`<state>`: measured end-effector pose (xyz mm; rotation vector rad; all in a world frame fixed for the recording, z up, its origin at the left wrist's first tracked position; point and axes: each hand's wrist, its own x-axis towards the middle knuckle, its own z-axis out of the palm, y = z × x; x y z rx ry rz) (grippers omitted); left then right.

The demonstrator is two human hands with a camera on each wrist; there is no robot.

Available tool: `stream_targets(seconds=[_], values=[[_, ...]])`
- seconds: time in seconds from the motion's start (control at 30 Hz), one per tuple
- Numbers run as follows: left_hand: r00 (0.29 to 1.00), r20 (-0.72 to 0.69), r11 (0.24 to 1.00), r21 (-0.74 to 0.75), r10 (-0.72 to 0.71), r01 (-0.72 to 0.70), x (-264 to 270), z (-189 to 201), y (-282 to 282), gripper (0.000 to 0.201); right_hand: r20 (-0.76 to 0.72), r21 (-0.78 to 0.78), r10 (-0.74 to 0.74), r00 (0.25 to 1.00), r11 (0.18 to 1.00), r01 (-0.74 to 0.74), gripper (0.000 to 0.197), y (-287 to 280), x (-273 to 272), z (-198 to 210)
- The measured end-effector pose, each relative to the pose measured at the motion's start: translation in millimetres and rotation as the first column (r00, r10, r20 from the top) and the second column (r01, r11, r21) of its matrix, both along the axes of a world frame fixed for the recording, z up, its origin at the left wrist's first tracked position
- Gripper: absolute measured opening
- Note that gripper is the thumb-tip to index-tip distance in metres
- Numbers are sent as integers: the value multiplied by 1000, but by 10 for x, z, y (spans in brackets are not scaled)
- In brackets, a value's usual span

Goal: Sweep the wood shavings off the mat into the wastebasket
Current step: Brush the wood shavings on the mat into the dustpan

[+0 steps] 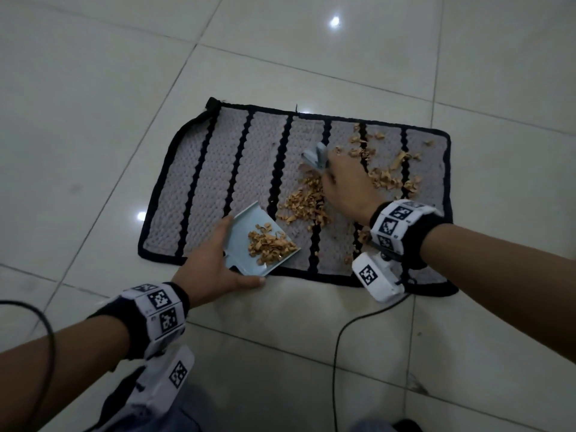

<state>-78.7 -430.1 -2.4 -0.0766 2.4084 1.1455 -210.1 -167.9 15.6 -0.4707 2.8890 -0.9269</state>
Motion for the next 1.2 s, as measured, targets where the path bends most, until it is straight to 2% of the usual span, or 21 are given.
stream_targets(seconds=[0.17, 0.3, 0.37, 0.53, 0.77, 0.9, 0.97, 1.03, 1.1, 1.2], values=[[1000, 9, 1000, -8, 7, -7, -27, -38, 81, 131, 52, 7, 48, 998, 999, -49, 14, -143, 221, -37], [998, -29, 996, 66, 63, -61, 18, -74, 135, 116, 58, -11, 95, 994, 995, -95, 9, -318, 458, -32], [996, -32, 992, 98, 85, -82, 17, -102, 175, 109, 47, -25, 131, 990, 991, -130, 15, -410, 577, -55], [995, -51, 992, 96, 86, -80, 28, -210, 230, 126, 11, -18, 258, 966, 966, -258, 29, -500, 736, -67], [984, -91, 975, 171, 156, -139, 76, -123, 274, 106, -17, -6, 393, 920, 920, -393, 28, -360, 680, -29], [983, -91, 974, 177, 161, -143, 49, -104, 325, 102, -51, -62, 363, 930, 929, -366, 24, -260, 620, 169], [985, -78, 976, 166, 154, -139, 43, -82, 345, 102, -35, -123, 283, 959, 951, -285, 18, -210, 537, 226], [987, -64, 980, 144, 144, -134, 40, -73, 353, 109, -3, -185, 171, 985, 968, -169, 20, -142, 415, 241], [989, -50, 983, 128, 139, -132, 37, -65, 351, 116, 22, -185, 66, 998, 981, -61, 21, -82, 277, 216], [992, -50, 987, 116, 115, -108, 32, -81, 346, 115, 0, -158, -29, 1000, 987, 29, 20, -59, 44, 119]])
